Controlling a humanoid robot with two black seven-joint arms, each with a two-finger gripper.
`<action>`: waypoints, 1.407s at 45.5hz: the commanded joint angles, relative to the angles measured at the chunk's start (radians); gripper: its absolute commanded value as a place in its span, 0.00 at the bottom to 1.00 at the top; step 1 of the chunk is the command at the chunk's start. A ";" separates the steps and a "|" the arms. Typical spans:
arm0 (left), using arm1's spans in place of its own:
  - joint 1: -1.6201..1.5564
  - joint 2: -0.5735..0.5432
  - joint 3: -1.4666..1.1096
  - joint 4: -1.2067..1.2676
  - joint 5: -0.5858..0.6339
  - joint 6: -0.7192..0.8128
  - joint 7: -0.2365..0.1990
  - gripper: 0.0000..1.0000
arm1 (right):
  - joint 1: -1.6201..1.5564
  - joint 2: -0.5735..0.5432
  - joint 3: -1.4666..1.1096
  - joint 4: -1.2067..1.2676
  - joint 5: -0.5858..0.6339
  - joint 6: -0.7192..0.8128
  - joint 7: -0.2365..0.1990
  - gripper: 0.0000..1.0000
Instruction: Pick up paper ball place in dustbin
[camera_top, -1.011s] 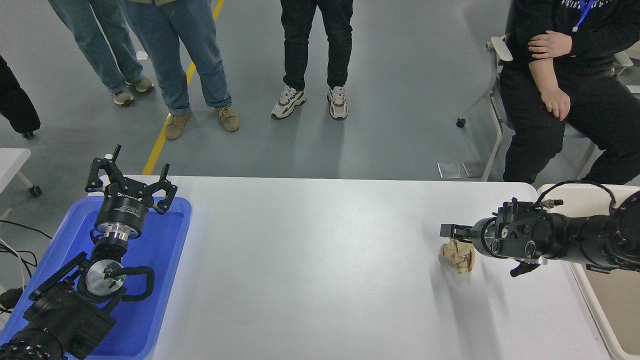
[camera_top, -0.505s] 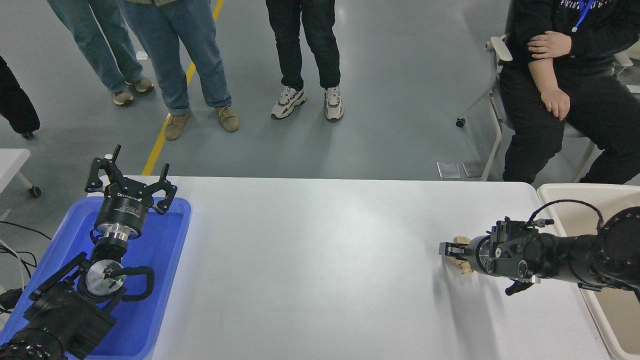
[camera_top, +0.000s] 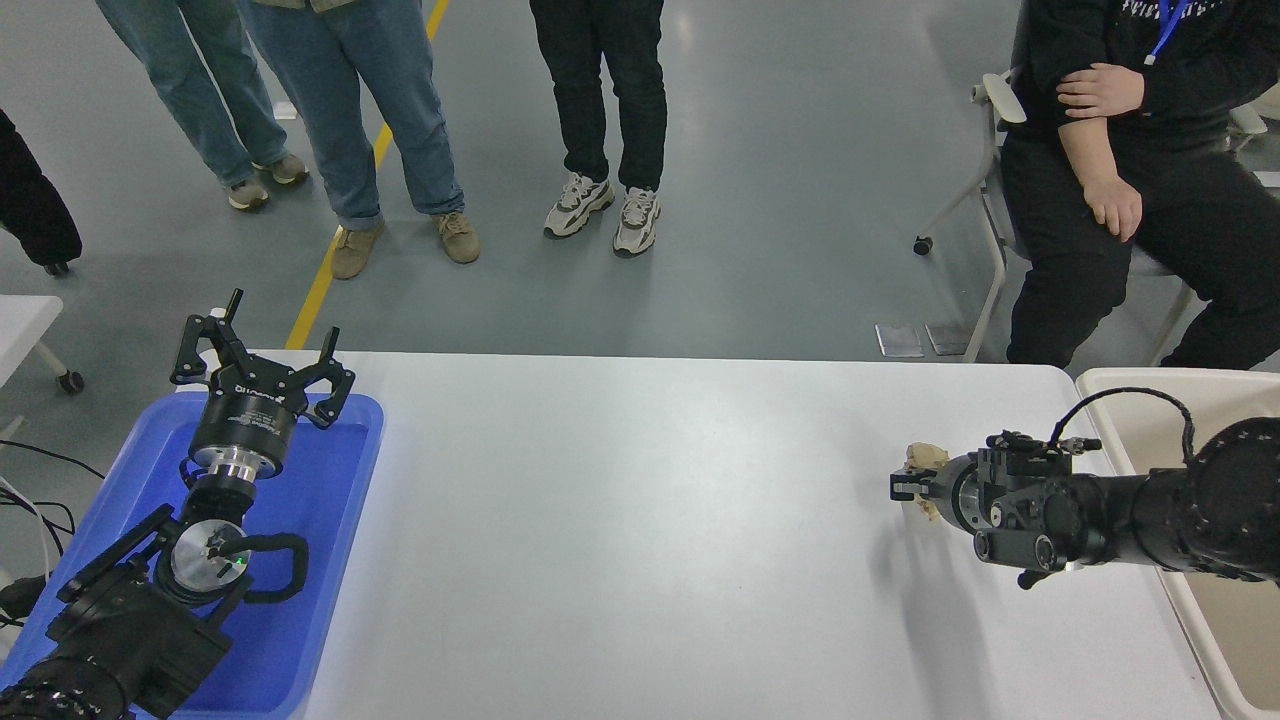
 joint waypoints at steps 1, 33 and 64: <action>0.000 0.002 0.000 0.000 0.001 0.000 -0.001 1.00 | 0.108 -0.078 -0.027 0.095 -0.010 0.015 -0.002 0.00; 0.000 0.000 0.000 0.000 0.001 0.000 0.001 1.00 | 0.871 -0.391 -0.211 0.491 -0.007 0.285 -0.012 0.00; 0.000 0.000 0.000 0.000 0.001 0.000 0.001 1.00 | 0.500 -0.455 -0.222 0.018 0.039 0.284 -0.017 0.00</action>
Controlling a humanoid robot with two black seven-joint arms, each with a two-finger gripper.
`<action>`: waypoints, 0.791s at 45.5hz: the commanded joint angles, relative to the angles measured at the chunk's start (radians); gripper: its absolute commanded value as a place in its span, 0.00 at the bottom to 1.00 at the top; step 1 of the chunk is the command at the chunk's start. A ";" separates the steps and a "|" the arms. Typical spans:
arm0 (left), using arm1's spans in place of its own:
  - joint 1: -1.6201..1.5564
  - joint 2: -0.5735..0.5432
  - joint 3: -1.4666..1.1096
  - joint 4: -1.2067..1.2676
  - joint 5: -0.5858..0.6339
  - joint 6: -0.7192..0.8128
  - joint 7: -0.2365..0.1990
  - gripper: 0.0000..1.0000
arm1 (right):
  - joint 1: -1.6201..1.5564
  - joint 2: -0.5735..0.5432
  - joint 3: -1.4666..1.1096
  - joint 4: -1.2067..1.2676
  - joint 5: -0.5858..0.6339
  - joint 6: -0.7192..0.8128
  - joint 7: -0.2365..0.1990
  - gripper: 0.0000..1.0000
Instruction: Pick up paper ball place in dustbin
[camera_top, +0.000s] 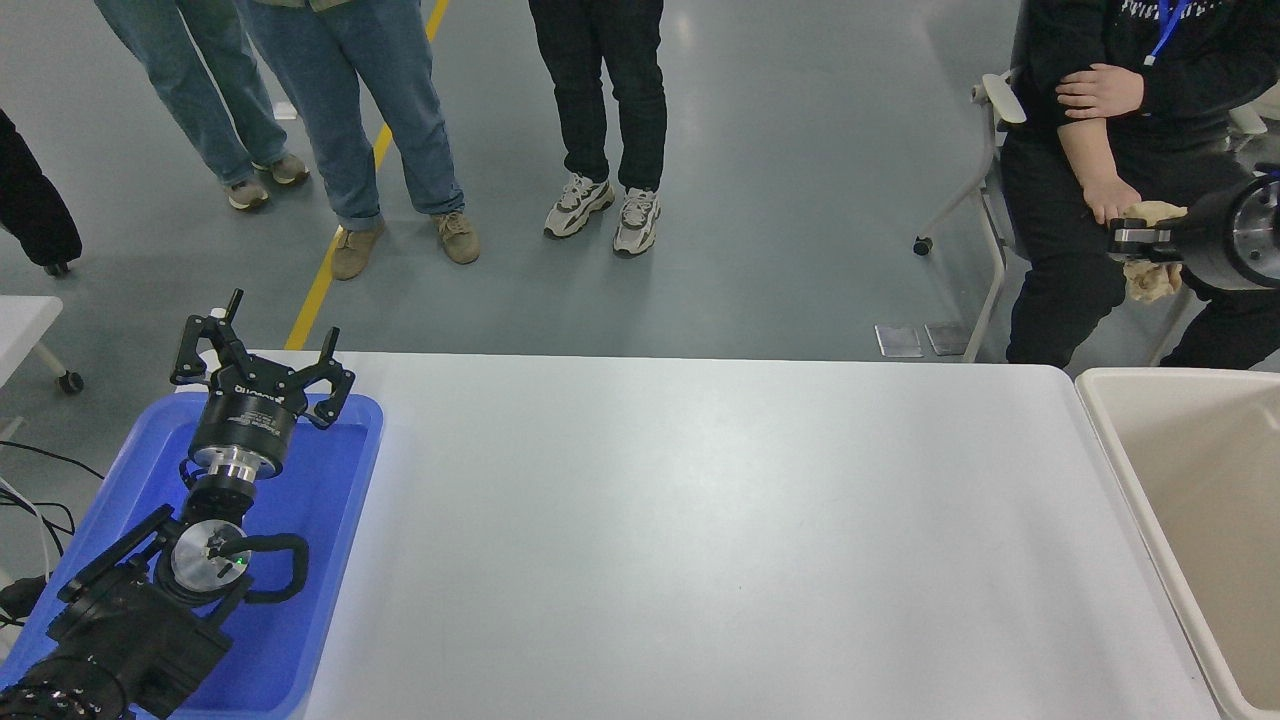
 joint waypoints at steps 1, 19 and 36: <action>0.000 0.000 0.000 0.000 -0.001 0.000 0.000 1.00 | -0.278 -0.039 0.011 -0.349 0.043 -0.005 -0.001 0.00; 0.000 0.000 0.000 0.000 0.001 0.000 0.000 1.00 | -0.807 -0.042 0.215 -0.837 0.184 -0.043 -0.003 0.00; 0.000 0.000 0.000 0.000 0.001 0.000 0.000 1.00 | -1.159 0.018 0.556 -0.908 0.184 -0.204 -0.003 0.00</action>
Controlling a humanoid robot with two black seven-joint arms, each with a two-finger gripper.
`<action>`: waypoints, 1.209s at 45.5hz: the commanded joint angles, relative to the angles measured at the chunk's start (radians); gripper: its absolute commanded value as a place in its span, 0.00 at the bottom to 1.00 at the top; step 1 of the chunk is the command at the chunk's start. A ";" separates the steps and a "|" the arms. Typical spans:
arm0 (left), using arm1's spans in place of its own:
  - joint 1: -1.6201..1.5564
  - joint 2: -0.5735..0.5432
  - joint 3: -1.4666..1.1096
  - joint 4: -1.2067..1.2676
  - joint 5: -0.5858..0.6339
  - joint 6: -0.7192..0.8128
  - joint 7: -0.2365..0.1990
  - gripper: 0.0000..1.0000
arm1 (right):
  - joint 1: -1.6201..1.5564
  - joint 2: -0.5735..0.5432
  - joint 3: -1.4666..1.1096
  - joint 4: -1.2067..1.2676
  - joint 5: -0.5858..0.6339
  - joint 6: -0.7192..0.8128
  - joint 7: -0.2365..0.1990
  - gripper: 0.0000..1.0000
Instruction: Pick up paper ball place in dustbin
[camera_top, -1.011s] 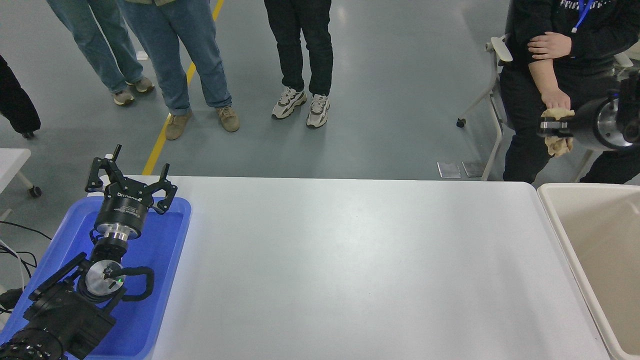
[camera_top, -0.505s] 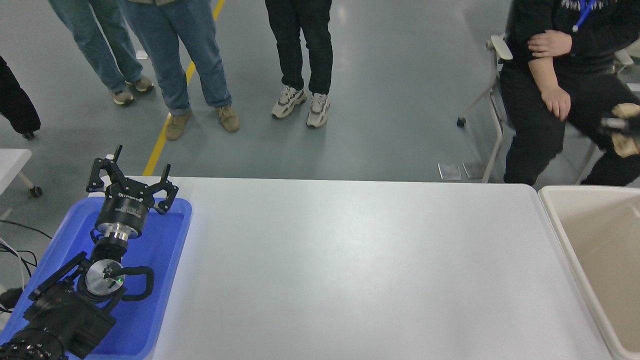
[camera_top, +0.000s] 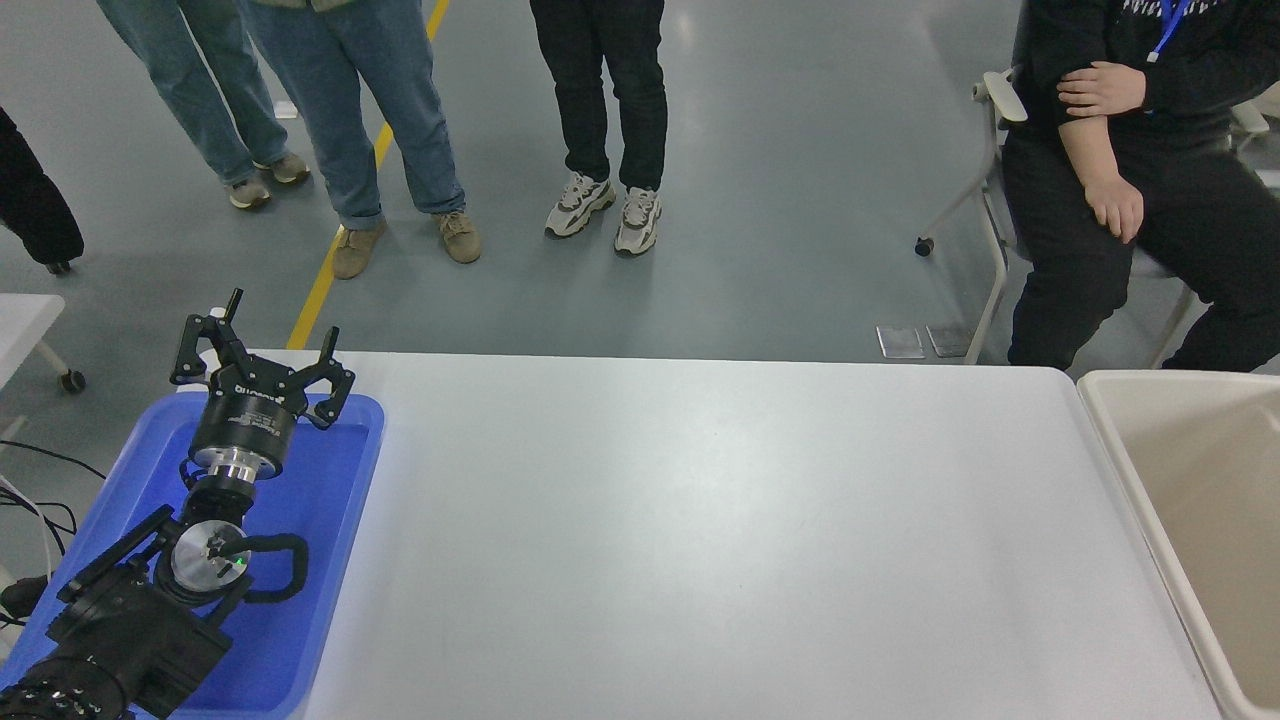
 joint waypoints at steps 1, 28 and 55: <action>0.000 0.000 0.000 0.000 0.000 0.000 0.000 1.00 | -0.223 0.046 0.194 -0.066 0.009 -0.105 0.000 0.00; 0.000 0.000 0.000 0.000 0.000 0.000 0.000 1.00 | -0.297 0.149 0.268 -0.126 0.009 -0.126 0.000 0.00; 0.000 0.000 0.000 0.000 0.000 0.000 0.000 1.00 | -0.295 0.165 0.271 -0.115 0.009 -0.211 0.003 0.99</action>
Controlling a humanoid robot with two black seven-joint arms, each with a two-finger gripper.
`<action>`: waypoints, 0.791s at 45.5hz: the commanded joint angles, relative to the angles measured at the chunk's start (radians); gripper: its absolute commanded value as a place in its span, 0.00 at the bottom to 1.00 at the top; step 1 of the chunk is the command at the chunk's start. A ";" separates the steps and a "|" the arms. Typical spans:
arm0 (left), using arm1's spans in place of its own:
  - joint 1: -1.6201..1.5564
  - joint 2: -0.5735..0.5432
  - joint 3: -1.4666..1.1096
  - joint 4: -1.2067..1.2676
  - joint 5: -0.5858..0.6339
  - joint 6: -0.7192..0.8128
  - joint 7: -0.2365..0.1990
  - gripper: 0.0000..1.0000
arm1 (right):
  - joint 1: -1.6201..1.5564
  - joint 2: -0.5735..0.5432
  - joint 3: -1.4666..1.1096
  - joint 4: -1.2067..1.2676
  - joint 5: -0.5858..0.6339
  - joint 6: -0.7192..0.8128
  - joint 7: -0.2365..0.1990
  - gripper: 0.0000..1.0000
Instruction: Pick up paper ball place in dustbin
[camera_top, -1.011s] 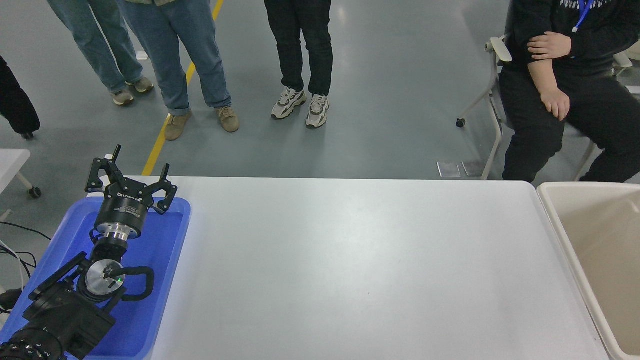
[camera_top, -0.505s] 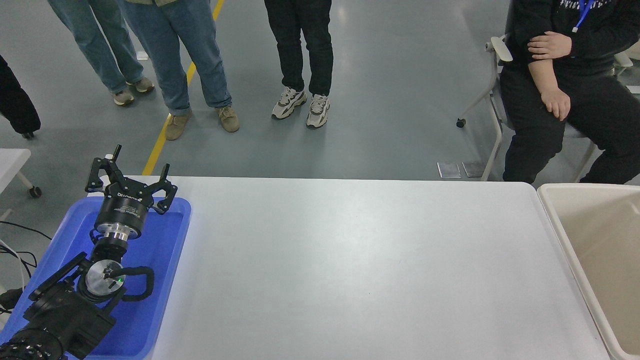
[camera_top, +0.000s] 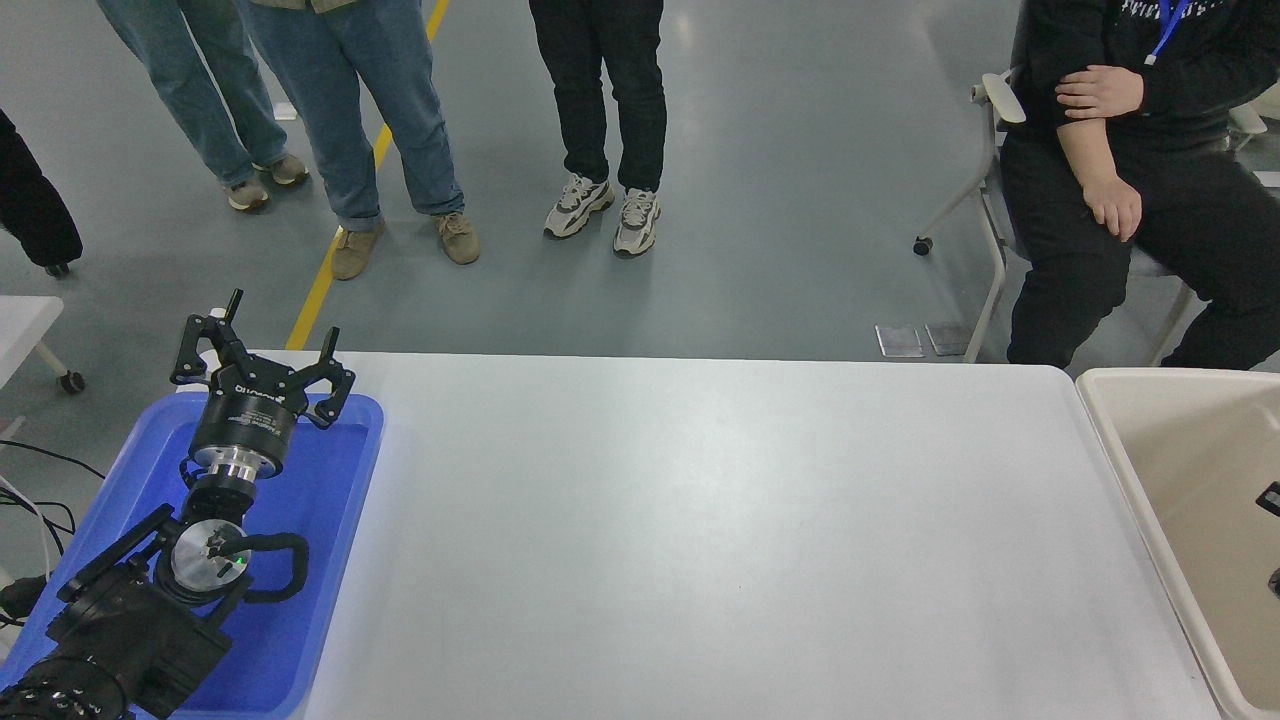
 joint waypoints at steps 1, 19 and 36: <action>0.000 0.000 0.000 -0.001 0.000 0.000 0.000 1.00 | -0.001 0.004 0.003 0.010 0.000 -0.019 0.002 0.99; 0.000 0.000 0.000 0.000 0.000 0.000 0.000 1.00 | 0.118 0.041 0.566 0.036 0.000 -0.009 0.019 1.00; 0.000 0.000 0.000 0.000 0.000 0.000 0.000 1.00 | 0.106 0.013 1.313 0.427 -0.014 -0.002 0.066 1.00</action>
